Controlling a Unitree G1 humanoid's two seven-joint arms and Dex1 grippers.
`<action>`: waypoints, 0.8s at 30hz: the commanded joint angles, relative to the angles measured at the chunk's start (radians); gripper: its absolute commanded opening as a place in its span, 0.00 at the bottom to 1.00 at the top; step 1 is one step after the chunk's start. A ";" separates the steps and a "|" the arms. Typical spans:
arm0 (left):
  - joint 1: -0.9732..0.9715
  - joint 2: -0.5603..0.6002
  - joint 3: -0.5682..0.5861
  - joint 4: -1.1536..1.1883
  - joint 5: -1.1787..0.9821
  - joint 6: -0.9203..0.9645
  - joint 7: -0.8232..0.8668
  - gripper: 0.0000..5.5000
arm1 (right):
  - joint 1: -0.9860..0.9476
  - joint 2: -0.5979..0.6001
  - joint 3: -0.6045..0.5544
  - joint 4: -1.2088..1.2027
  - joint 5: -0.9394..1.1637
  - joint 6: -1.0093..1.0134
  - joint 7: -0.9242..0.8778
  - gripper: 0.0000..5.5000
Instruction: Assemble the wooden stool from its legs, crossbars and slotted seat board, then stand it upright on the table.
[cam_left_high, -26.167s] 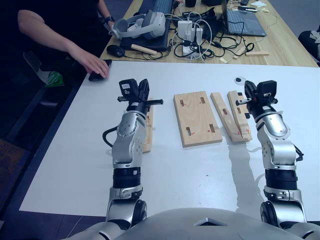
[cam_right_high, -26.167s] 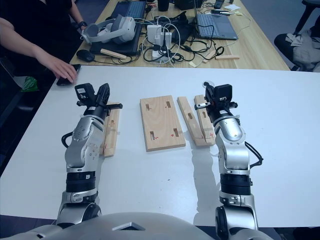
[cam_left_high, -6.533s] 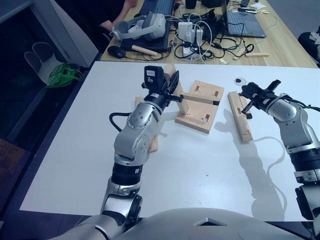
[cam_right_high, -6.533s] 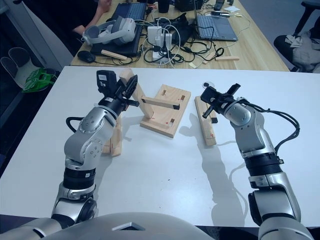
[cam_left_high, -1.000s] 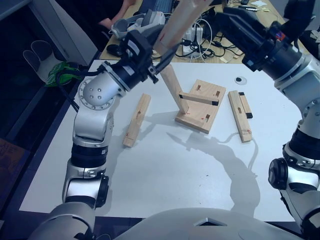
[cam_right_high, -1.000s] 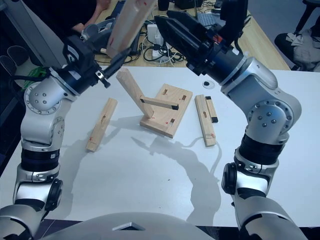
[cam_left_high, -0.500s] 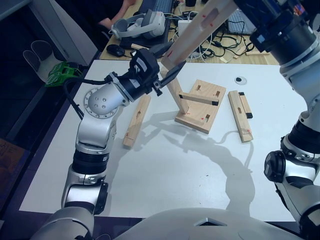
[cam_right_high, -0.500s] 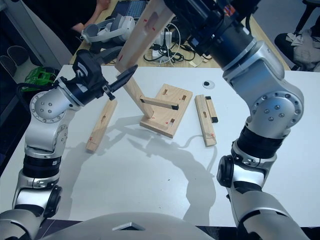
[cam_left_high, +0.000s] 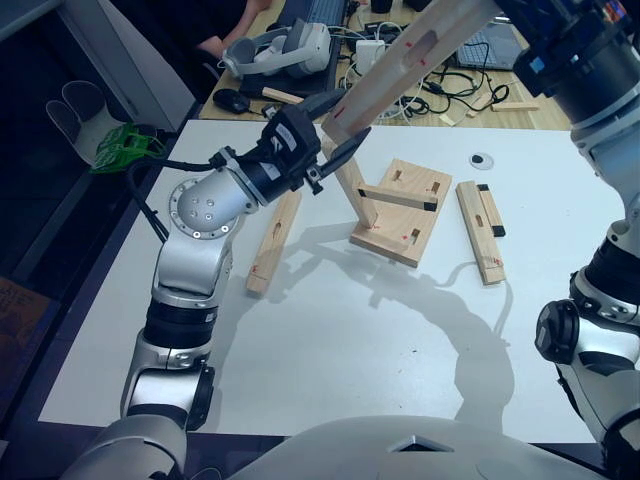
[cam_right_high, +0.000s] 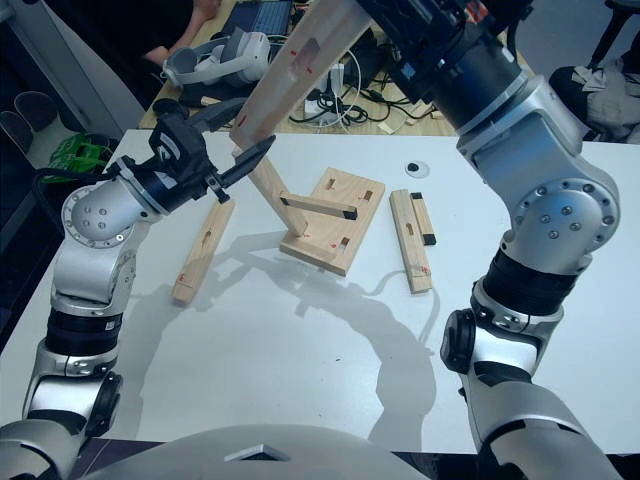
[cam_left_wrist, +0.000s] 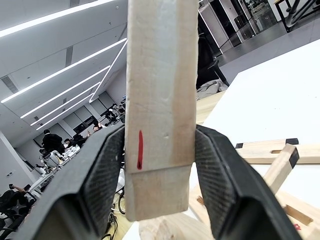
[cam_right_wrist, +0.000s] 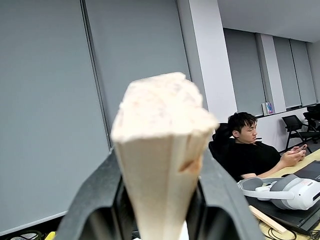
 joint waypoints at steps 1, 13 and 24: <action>-0.043 -0.017 0.011 0.004 0.033 -0.038 0.045 0.50 | -0.017 0.007 -0.007 0.013 -0.021 -0.039 -0.038 0.19; -0.246 -0.055 0.221 0.487 0.082 0.090 0.391 0.82 | 0.107 0.004 0.039 0.177 -0.391 -0.279 -0.096 0.18; -0.173 -0.171 0.117 0.680 -0.017 0.103 0.137 0.98 | 0.302 0.013 -0.072 0.270 -0.341 -0.199 -0.062 0.18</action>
